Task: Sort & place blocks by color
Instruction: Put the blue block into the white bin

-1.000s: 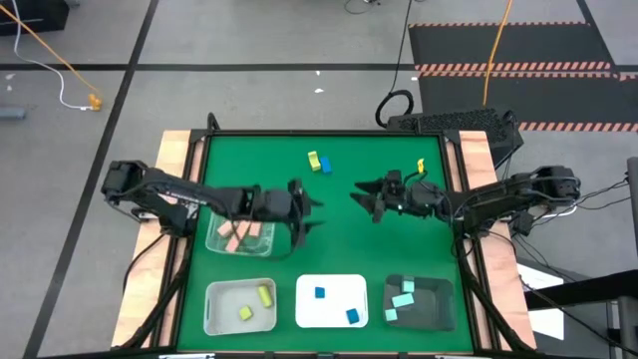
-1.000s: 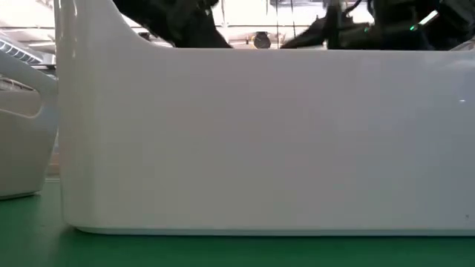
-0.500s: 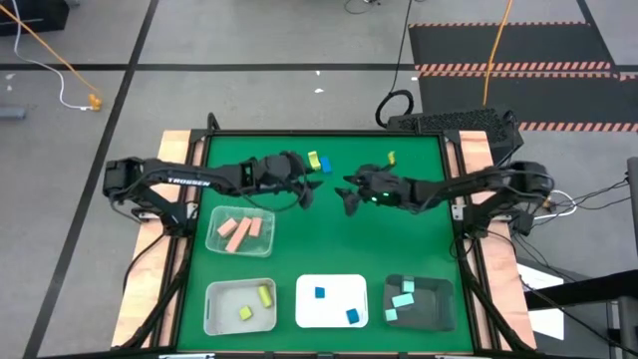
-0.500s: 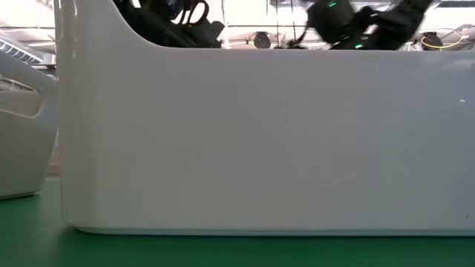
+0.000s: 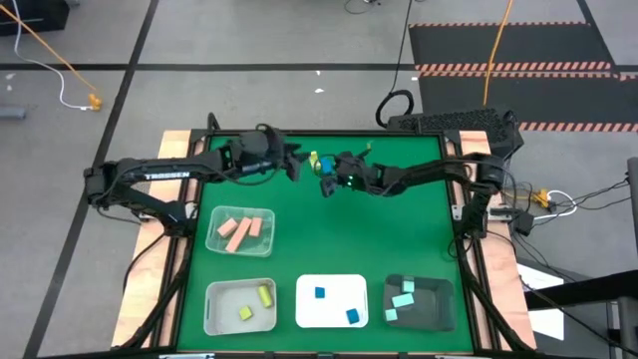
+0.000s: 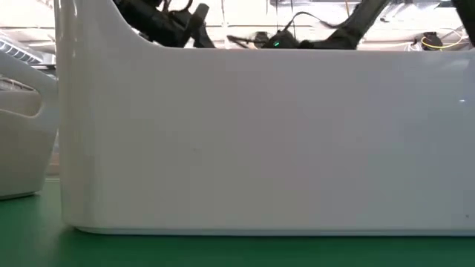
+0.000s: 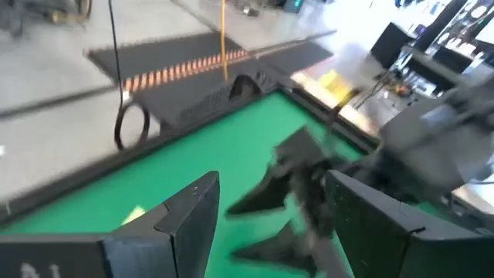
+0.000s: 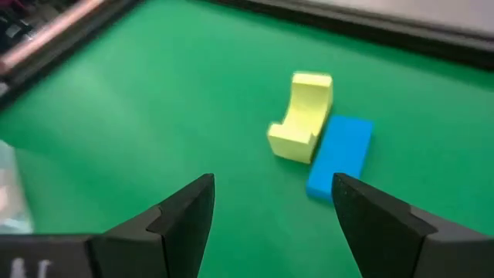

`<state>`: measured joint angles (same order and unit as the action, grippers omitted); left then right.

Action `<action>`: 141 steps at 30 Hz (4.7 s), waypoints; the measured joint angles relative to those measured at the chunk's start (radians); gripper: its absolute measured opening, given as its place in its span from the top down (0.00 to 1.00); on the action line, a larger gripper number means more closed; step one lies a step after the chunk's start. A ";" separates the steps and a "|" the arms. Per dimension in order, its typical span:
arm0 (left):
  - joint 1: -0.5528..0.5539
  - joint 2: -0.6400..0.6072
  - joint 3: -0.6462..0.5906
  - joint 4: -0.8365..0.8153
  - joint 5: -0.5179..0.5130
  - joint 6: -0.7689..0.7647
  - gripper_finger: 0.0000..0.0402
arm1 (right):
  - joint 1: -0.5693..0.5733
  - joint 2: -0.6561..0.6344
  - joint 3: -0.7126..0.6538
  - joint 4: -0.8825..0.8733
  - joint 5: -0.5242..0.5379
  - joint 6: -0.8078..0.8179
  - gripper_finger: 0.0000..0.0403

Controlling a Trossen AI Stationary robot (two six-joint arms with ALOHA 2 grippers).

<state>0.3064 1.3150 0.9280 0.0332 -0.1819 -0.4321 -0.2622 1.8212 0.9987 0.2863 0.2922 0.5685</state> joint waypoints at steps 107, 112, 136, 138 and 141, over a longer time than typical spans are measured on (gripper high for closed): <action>0.036 -0.388 0.000 -0.457 0.031 -0.067 0.41 | -0.130 0.310 0.390 -0.522 -0.019 -0.056 0.53; 0.036 -0.388 0.000 -0.456 0.049 -0.078 0.41 | -0.130 0.311 0.390 -0.563 -0.030 -0.058 0.69; 0.019 -0.384 -0.001 -0.459 0.079 -0.135 0.41 | -0.063 -0.083 0.384 -0.545 -0.294 -0.272 0.72; 0.001 -0.384 -0.001 -0.459 0.085 -0.150 0.41 | -0.042 -0.112 0.384 -0.523 -0.316 -0.313 0.72; -0.025 -0.384 -0.001 -0.458 0.086 -0.157 0.41 | -0.009 -0.156 0.386 -0.503 -0.368 -0.376 0.72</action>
<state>0.2810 0.9314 0.9272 -0.4248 -0.0956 -0.5889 -0.2717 1.6655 1.3846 -0.2171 -0.0763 0.1926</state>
